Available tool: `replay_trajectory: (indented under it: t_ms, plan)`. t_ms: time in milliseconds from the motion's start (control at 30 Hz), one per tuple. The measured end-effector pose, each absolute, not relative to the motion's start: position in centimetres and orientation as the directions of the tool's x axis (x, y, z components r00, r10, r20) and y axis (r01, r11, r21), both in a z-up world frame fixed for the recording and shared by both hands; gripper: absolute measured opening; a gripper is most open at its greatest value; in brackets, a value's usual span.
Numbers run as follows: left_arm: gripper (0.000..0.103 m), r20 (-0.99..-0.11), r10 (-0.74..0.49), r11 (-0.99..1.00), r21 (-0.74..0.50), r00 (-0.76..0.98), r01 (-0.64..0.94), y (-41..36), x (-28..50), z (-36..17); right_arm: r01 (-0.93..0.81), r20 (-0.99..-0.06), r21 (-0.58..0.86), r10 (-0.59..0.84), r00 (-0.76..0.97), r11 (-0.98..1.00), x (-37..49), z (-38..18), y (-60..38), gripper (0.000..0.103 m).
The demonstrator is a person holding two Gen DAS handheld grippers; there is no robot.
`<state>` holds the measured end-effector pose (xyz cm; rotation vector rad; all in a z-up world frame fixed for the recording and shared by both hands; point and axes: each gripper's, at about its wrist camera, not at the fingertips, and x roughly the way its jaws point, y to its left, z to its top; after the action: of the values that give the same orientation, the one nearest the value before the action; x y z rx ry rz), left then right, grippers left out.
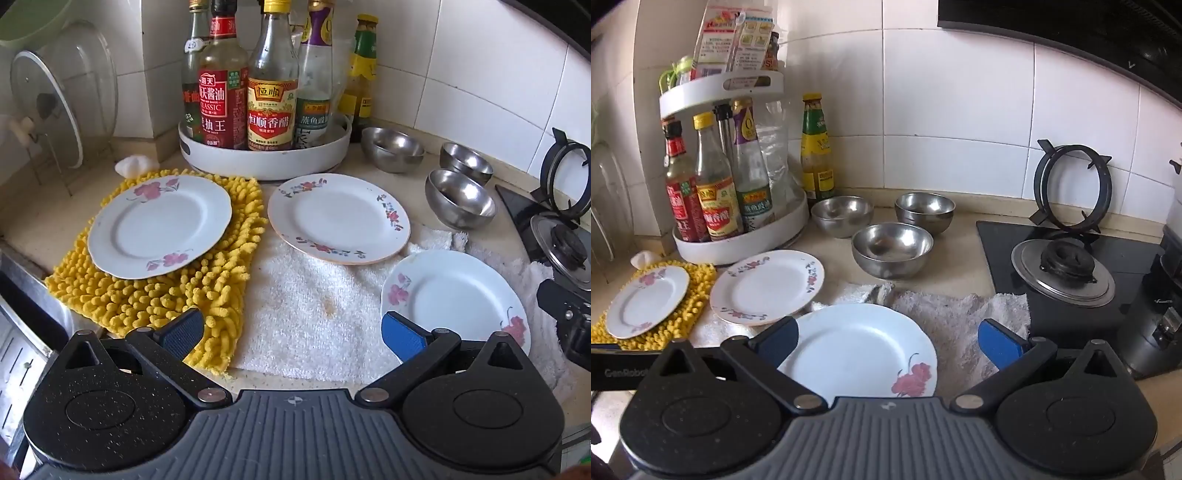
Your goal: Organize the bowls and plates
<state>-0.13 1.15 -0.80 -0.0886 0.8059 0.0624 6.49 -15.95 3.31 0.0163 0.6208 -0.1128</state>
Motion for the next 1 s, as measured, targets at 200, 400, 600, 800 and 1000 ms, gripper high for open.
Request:
replay_trajectory:
  t_ms: [200, 400, 600, 800, 1000]
  plan:
    - [0.103, -0.734, 0.022, 0.996, -0.039, 0.679, -0.075, 1.4, -0.1, -0.8, 0.1, -0.625, -0.028, -0.095, 0.775, 0.995, 7.1, 2.2, -15.6, 0.103]
    - [0.103, -0.744, 0.047, 0.996, -0.019, 0.667, -0.091, 1.5, 0.1, -0.9, 0.09, -0.619, -0.029, -0.089, 0.78, 0.995, 6.9, 2.2, -15.2, 0.103]
    - [0.103, -0.75, 0.059, 0.994, -0.017, 0.658, -0.109, 1.7, -0.1, -1.0, 0.077, -0.631, -0.035, -0.082, 0.771, 0.996, 7.1, 2.1, -14.6, 0.103]
    - [0.103, -0.748, 0.061, 0.993, -0.02, 0.661, -0.113, 1.5, -0.4, -0.9, 0.082, -0.619, -0.036, -0.087, 0.781, 0.996, 6.8, 2.5, -14.6, 0.103]
    - [0.103, -0.754, 0.056, 0.994, -0.022, 0.654, -0.11, 1.0, -0.5, -1.2, 0.088, -0.628, -0.035, -0.091, 0.773, 0.995, 6.5, 2.2, -15.0, 0.103]
